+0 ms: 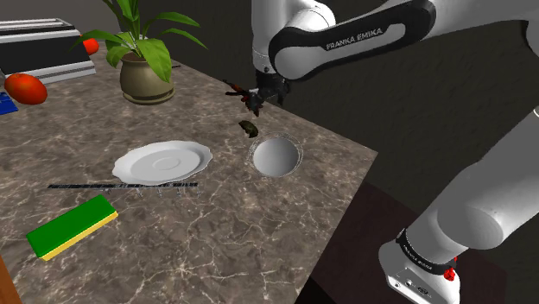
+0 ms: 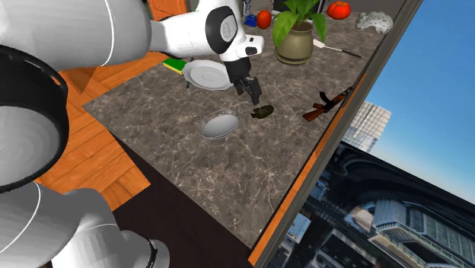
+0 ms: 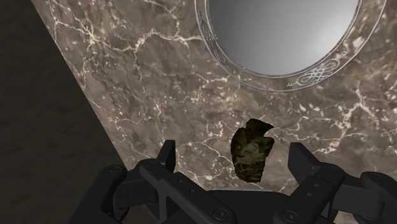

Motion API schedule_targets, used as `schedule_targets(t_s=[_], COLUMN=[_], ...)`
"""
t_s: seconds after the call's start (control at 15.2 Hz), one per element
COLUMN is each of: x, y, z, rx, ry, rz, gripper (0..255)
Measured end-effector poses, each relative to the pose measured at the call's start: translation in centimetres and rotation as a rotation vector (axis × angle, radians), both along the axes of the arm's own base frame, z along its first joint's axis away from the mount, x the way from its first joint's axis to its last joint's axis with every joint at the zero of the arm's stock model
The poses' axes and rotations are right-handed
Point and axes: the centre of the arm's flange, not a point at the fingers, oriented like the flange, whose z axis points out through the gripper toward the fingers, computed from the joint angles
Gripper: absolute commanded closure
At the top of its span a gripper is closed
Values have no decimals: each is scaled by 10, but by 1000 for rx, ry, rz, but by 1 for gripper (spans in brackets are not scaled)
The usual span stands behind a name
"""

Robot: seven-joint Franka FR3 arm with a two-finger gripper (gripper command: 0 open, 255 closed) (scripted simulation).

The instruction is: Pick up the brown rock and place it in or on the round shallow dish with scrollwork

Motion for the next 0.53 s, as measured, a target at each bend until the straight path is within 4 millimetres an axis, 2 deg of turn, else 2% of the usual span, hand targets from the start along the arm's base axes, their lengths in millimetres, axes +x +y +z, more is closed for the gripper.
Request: schedule_targets(t_s=[0.4,0.53], x=[64,77], y=[26,30], z=[-51,-62], rx=[-43,-53], ry=[8,10], rz=[-22,-28], gripper=[0,0])
